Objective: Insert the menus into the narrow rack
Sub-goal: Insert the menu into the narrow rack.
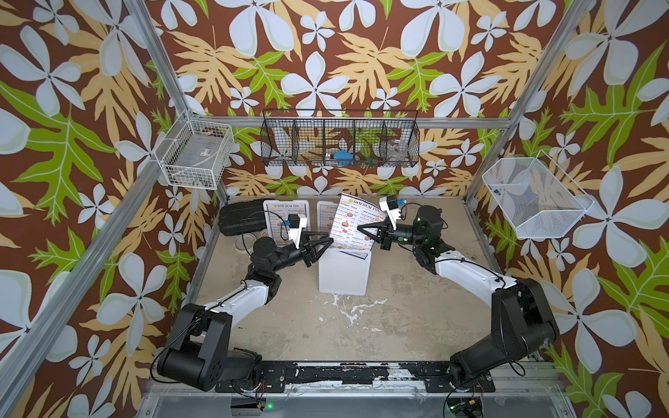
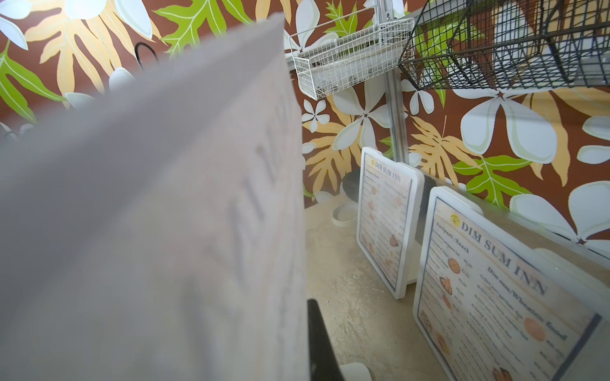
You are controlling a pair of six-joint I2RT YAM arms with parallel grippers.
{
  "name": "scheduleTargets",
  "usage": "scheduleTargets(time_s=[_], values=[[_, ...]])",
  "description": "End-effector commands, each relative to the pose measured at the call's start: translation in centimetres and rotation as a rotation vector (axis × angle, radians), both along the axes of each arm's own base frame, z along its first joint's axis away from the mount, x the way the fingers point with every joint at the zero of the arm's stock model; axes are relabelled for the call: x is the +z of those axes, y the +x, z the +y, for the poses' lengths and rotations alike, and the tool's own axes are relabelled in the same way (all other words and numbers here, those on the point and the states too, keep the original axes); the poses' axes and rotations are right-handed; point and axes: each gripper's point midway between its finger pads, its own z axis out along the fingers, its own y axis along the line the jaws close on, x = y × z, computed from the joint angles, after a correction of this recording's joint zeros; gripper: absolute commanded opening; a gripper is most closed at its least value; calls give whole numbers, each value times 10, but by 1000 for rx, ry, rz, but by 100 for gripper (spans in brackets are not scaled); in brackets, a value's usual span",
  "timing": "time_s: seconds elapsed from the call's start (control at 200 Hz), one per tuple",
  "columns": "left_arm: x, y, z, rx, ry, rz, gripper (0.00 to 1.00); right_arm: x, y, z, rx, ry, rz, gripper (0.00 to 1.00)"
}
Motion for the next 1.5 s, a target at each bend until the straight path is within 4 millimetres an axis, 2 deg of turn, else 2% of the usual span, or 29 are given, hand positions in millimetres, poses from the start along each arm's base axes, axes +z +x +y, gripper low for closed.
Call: scheduleTargets(time_s=[0.0,0.3,0.415,0.566,0.841,1.051,1.331,1.496], values=[[4,4,1,19,14,-18,46,-9,1,5,-20,-61,-27,0],[2,13,-2,23,23,-8,48,-14,0,13,-15,-104,-44,0],[1,16,-3,17,22,-1,45,-12,3,10,-50,-114,-54,0],[3,14,-3,12,17,-6,41,-3,9,7,-93,-125,-65,0],[6,14,-3,15,14,-9,41,-11,16,10,-114,-183,-65,0],[7,13,-3,13,13,-11,41,-6,16,15,-122,-207,-79,0],[3,12,-3,5,15,-8,23,-11,7,21,-90,-202,-89,1],[0,11,-3,2,15,-2,6,2,-4,22,-54,-146,-104,15]])
